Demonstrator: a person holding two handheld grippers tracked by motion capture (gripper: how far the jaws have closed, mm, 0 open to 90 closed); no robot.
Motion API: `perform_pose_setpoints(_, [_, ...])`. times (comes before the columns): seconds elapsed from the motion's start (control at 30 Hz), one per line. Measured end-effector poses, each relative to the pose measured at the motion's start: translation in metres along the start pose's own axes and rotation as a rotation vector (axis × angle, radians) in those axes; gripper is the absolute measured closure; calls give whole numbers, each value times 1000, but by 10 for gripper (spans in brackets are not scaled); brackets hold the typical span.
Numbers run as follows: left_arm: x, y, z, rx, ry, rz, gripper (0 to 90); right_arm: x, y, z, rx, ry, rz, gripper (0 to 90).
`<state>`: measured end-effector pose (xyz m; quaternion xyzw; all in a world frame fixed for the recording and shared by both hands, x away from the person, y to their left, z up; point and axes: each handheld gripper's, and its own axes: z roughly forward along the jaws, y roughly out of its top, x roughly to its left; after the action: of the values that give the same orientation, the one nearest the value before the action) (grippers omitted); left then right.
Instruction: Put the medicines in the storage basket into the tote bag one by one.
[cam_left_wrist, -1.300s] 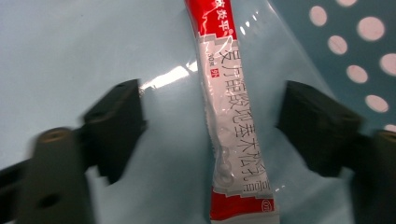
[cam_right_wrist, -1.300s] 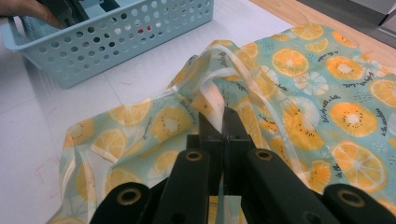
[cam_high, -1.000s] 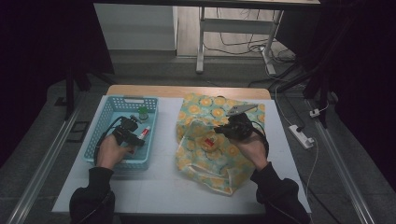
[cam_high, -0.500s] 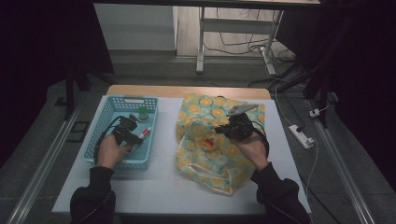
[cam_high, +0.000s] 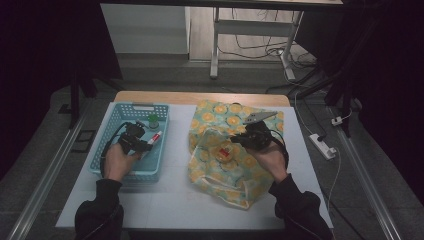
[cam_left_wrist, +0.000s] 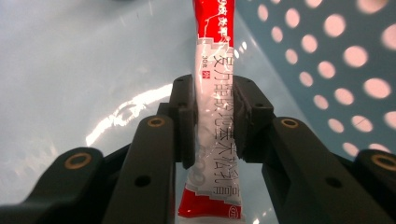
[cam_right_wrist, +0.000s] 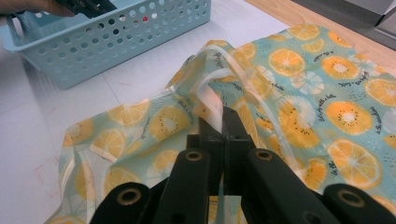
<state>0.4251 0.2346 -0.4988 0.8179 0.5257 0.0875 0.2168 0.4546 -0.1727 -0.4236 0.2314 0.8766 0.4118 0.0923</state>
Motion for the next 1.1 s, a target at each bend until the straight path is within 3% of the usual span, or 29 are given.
perform_pose_setpoints(0.5, [10,-7,-29,-124,-30,-55,718,-2,0,-3,-14,-6,1,892])
perform_pose_setpoints(0.83, [-2,-2,-48,-184,-63,-2,718,-2,0,-5,-22,-9,1,892])
perform_pose_setpoints(1.1, [-15,2,-59,-216,-114,41,718,-3,-1,-5,-25,-11,4,892])
